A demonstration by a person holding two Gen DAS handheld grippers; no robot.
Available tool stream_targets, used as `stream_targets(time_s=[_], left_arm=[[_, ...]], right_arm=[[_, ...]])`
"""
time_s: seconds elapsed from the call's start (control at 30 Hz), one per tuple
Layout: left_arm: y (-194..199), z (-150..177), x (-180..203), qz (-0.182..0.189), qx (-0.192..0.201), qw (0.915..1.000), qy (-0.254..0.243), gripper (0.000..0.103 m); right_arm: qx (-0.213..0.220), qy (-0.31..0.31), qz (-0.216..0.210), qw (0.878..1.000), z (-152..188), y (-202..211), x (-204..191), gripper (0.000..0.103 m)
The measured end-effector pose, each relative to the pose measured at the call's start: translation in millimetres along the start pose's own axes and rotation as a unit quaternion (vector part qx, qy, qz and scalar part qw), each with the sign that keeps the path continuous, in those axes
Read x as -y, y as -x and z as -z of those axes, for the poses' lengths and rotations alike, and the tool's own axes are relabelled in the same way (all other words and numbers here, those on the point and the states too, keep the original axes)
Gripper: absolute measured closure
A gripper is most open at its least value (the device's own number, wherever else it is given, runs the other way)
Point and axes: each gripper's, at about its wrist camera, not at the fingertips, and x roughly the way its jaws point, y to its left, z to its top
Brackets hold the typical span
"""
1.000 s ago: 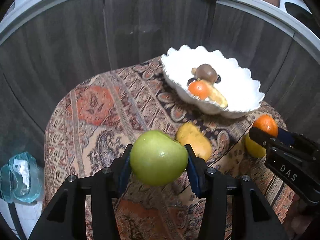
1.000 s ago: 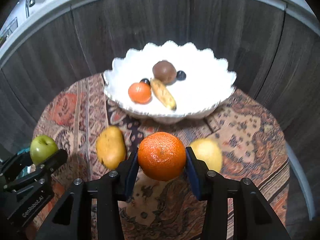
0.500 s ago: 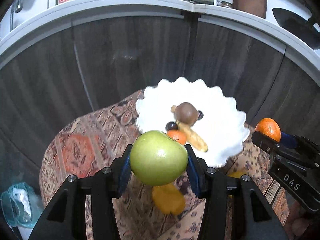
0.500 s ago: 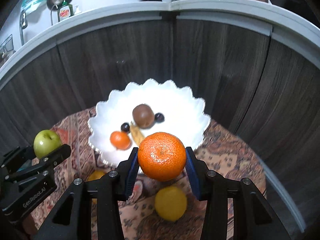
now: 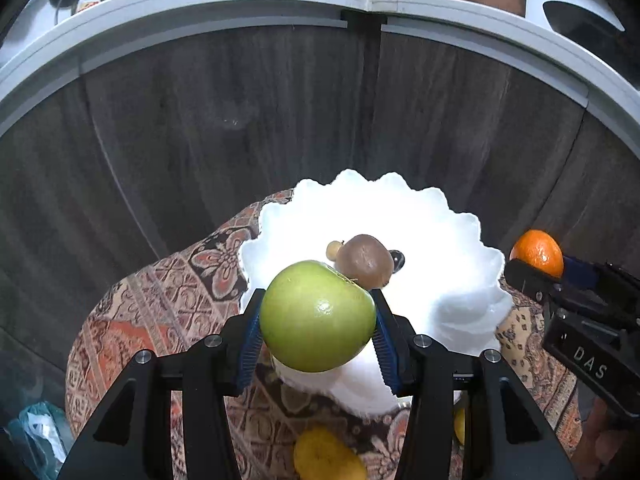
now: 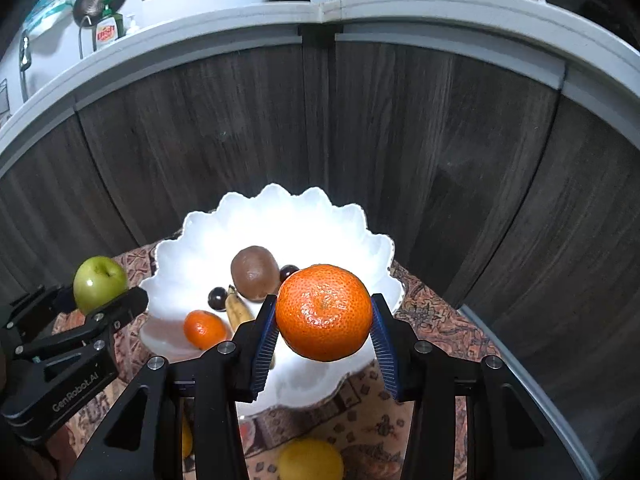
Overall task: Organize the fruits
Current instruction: 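Carry apple and tangerine over the bowl and open both grippers, then withdraw both grippers from the bowl toward the mango and lemon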
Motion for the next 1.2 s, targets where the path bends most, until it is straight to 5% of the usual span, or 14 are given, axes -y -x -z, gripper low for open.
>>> stream_targets(time_s=[0.63, 0.77, 0.83, 0.9, 1.03, 1.2], left_arm=[[-68.4, -1.0, 2.2, 0.003, -0.076, 0.9971, -0.007, 0.054], [-61.1, -0.3, 5.0, -0.02, -0.055, 0.9981, -0.021, 0.033], [-56.8, -1.7, 4.9, -0.022, -0.052, 0.9982, -0.021, 0.024], [-52.7, -2.5, 3.9, -0.024, -0.051, 0.9982, -0.02, 0.02], [-38.8, -2.7, 1.5, -0.045, -0.041, 0.998, -0.016, 0.004], [-20.2, -3.2, -0.4, -0.057, -0.027, 0.9979, -0.009, 0.0]], right_arm=[[-0.068, -0.012, -0.01, 0.998, 7.5, -64.2, 10.8, 0.057], [-0.06, -0.012, -0.01, 0.998, 7.7, -61.0, 12.4, 0.054], [-0.045, -0.012, 0.001, 0.999, 7.1, -53.9, 13.8, 0.031], [-0.029, -0.013, 0.017, 0.999, 5.8, -46.2, 15.5, 0.023], [-0.021, -0.016, 0.042, 0.999, 2.6, -34.2, 17.5, 0.018], [-0.005, -0.01, 0.064, 0.998, 0.5, -14.8, 16.8, 0.015]])
